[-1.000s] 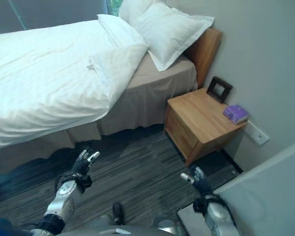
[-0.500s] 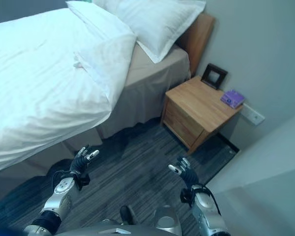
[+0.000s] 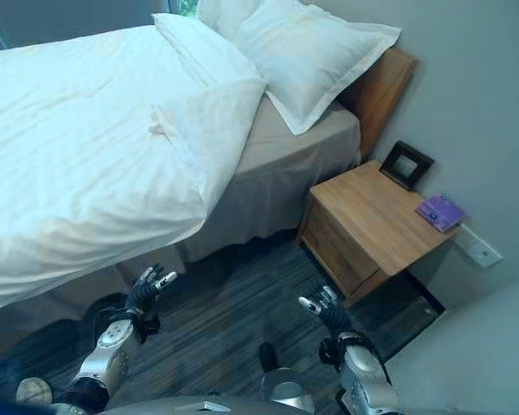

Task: Making the bed.

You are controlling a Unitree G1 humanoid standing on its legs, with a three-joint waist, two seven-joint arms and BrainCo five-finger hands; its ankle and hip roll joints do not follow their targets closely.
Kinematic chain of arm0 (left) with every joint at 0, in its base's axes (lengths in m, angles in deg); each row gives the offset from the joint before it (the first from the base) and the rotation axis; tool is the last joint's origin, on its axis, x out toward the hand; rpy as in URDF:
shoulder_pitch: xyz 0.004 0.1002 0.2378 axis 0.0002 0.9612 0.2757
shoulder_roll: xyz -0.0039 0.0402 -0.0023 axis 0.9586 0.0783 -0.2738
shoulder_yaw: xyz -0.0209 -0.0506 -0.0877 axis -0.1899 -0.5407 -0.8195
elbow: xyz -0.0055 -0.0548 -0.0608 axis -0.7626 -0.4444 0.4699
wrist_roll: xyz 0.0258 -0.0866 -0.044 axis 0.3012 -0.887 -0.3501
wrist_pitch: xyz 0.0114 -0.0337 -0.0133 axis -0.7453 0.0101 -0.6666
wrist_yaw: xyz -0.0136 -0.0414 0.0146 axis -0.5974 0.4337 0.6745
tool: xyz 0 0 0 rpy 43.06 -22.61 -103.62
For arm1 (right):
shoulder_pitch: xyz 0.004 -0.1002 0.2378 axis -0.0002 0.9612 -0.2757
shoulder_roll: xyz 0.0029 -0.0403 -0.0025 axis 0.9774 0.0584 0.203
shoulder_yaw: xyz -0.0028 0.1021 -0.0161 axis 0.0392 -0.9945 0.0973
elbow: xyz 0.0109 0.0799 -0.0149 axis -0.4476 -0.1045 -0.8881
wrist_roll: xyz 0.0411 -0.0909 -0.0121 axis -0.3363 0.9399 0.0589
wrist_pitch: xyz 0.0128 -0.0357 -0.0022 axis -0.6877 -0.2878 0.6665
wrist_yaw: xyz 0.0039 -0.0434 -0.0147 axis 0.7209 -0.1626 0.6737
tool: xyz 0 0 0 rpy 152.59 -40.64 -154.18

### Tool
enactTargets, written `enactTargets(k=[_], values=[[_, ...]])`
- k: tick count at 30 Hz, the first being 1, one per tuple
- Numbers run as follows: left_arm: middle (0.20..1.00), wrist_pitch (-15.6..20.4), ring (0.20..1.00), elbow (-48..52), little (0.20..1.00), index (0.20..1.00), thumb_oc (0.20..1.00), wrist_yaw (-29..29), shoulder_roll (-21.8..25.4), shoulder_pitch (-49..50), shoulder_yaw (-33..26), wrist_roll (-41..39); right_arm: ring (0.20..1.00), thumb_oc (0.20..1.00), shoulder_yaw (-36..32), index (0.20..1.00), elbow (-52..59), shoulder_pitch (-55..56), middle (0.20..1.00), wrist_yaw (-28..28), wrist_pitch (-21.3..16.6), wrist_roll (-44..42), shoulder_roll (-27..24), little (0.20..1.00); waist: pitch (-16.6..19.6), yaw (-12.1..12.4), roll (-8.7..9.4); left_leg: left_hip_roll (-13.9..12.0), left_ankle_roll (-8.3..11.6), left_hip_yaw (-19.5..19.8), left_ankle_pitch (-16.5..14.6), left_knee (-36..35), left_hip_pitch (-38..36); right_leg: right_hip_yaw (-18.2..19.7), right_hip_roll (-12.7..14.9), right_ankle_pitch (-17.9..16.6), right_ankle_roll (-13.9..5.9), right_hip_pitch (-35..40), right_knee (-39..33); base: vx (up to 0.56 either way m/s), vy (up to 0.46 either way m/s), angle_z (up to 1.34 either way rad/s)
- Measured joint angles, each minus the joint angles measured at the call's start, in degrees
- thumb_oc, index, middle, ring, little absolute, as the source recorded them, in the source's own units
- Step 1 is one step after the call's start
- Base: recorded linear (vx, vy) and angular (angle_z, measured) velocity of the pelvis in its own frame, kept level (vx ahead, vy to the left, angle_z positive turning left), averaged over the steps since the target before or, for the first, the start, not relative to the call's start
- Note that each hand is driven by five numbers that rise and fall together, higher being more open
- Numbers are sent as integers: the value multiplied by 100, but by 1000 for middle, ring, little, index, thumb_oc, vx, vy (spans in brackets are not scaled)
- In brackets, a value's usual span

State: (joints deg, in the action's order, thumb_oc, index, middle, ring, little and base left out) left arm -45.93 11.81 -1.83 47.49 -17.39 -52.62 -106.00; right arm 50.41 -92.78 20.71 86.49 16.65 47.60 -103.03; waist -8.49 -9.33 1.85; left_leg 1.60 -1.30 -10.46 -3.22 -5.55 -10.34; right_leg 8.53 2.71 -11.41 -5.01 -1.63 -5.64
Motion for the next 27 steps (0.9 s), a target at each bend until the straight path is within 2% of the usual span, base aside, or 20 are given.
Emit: enactTargets(k=[5, 6, 7, 9, 10, 11, 12, 13, 14, 15, 16, 17, 18, 19, 21, 24, 25, 26, 27], values=[[1000, -24, 1000, -7, 1000, 1000, 1000, -18, -125, 63, 6, -23, 1000, 1000, -3, 1000, 4, 13, 1000, -74, 0, 14, -153, 1000, 60, -2, -69, -143, 78, 17, -20, -2, -90, -37, -141, 94, 60, 88, -4, 28, -10, 4], [1000, -31, 1000, -7, 1000, 1000, 1000, -17, -131, 79, 7, -20, 1000, 1000, -2, 1000, 4, 250, 1000, -72, 2, 18, -201, 1000, 266, -140, -61, -150, 90, 21, -11, -5, -72, -12, -135, 137, 42, 65, -29, 38, 76, -6], [1000, -31, 1000, 41, 1000, 1000, 1000, -20, -133, 91, 19, -78, 1000, 1000, -5, 1000, -19, 267, 1000, 38, -50, -64, -195, 1000, 269, -59, -57, -151, 87, -13, -10, -1, -3, -444, -43, 216, 91, -35, -33, 38, 77, -18], [1000, -17, 1000, 371, 1000, 1000, 1000, -21, -88, 142, 29, -88, 1000, 1000, -68, 1000, -152, 211, 1000, 238, -148, -260, -128, 1000, 281, 262, -77, -154, 82, -154, 5, 26, 257, -1293, 193, 219, 56, -336, -2, 71, 170, -25], [1000, -25, 1000, 389, 1000, 1000, 1000, -11, -53, 178, 52, -88, 1000, 1000, -68, 1000, -194, 194, 1000, 314, -145, -258, -137, 1000, 192, 376, -13, -101, 94, -118, 18, 139, 320, -1444, 269, -17, 124, -390, 1, 100, 263, -9], [1000, -25, 1000, 387, 1000, 1000, 1000, -2, -29, 232, 48, -89, 1000, 1000, -78, 1000, -220, 122, 1000, 328, -145, -257, -141, 1000, 146, 451, -8, -105, 113, -123, -2, 182, 326, -1421, 256, -46, 161, -388, 3, 73, 315, 5], [1000, -24, 1000, 375, 1000, 1000, 1000, 15, -6, 241, -42, -89, 1000, 1000, -195, 1000, -222, -43, 1000, 327, -148, -251, -137, 1000, -45, 490, -17, -81, 111, -141, -7, 179, 318, -1408, 254, -65, 149, -414, 129, 47, 276, -17], [1000, -23, 1000, 345, 1000, 1000, 1000, 19, 17, 217, -80, -88, 1000, 1000, -255, 1000, -239, -179, 1000, 329, -148, -244, -138, 1000, -176, 510, -41, -49, 36, -171, -42, 196, 316, -1394, 234, -153, 130, -569, 438, 46, 281, -36], [1000, -25, 1000, 289, 1000, 1000, 1000, 38, 57, 189, -167, -87, 1000, 1000, -297, 1000, -280, -468, 1000, 341, -153, -236, -132, 1000, -403, 533, -70, -70, -93, -330, -86, 299, 331, -1396, 190, -275, -8, -999, 1155, 70, 203, -52], [1000, -27, 1000, 257, 1000, 1000, 1000, 55, 86, 196, -210, -87, 1000, 1000, -281, 1000, -279, -643, 1000, 341, -156, -230, -154, 1000, -529, 578, -128, -224, -79, -405, -95, 320, 314, -1394, 183, -370, -308, -1161, 1424, 122, 155, -61], [1000, -29, 1000, 199, 1000, 1000, 1000, 66, 97, 193, -239, -87, 1000, 1000, -284, 1000, -307, -650, 1000, 343, -168, -229, -126, 1000, -565, 591, -151, -252, -106, -466, -118, 383, 309, -1395, 183, -518, -546, -1223, 1512, 198, 95, -45], [1000, -26, 1000, 130, 1000, 1000, 1000, 121, 100, 148, -298, -87, 1000, 1000, -283, 1000, -335, -711, 1000, 364, -196, -228, -78, 1000, -743, 637, -201, -310, -146, -497, -169, 473, 242, -1606, 313, -371, -672, -1708, 2484, 281, 12, -22], [1000, -29, 1000, 107, 1000, 1000, 1000, 145, 92, 129, -315, -87, 1000, 1000, -274, 1000, -332, -708, 1000, 362, -192, -228, -77, 1000, -805, 632, -171, -314, -173, -506, -150, 479, 219, -1648, 398, -186, -618, -1845, 2951, 225, -5, 0], [1000, -28, 1000, 110, 1000, 1000, 1000, 164, 90, 150, -327, -89, 1000, 1000, -253, 1000, -322, -659, 1000, 358, -191, -228, -84, 1000, -844, 622, -240, -316, -152, -485, -164, 467, 204, -1622, 512, -28, -635, -2019, 3157, 435, -79, 21], [1000, -25, 1000, 109, 1000, 1000, 1000, 190, 89, 146, -440, -95, 1000, 1000, -254, 1000, -282, -553, 1000, 337, -191, -211, -84, 1000, -839, 561, -194, -287, -154, -420, -163, 454, 229, -1401, 777, 249, -723, -2151, 2841, 386, -83, 24], [1000, -15, 1000, 93, 1000, 1000, 1000, 203, 128, 87, -460, -140, 1000, 1000, -253, 1000, -230, -363, 1000, 323, -189, -188, -81, 1000, -830, 421, -204, -242, -102, -295, -194, 444, 225, -992, 1041, 332, -828, -2015, 1660, 404, -140, 19], [1000, -18, 1000, 53, 1000, 1000, 1000, 220, 144, 42, -440, -156, 1000, 1000, -254, 1000, -228, -315, 1000, 323, -189, -170, -68, 1000, -829, 320, -200, -245, -46, -248, -229, 463, 223, -846, 1074, 350, -835, -1925, 1254, 628, -291, 27], [1000, -19, 1000, -15, 1000, 1000, 1000, 226, 201, -162, -353, -155, 1000, 1000, -259, 1000, -194, -182, 1000, 322, -190, -163, -55, 1000, -809, 51, -150, -270, 71, -85, -303, 478, 189, -525, 1119, 363, -840, -1750, 499, 652, -353, 44], [1000, -16, 1000, -13, 1000, 1000, 1000, 219, 222, -261, -302, -149, 1000, 1000, -267, 1000, -193, -99, 1000, 321, -186, -163, -54, 1000, -801, -57, -129, -316, 142, -3, -348, 474, 123, -435, 1114, 363, -840, -1680, 376, 518, -297, 51]])
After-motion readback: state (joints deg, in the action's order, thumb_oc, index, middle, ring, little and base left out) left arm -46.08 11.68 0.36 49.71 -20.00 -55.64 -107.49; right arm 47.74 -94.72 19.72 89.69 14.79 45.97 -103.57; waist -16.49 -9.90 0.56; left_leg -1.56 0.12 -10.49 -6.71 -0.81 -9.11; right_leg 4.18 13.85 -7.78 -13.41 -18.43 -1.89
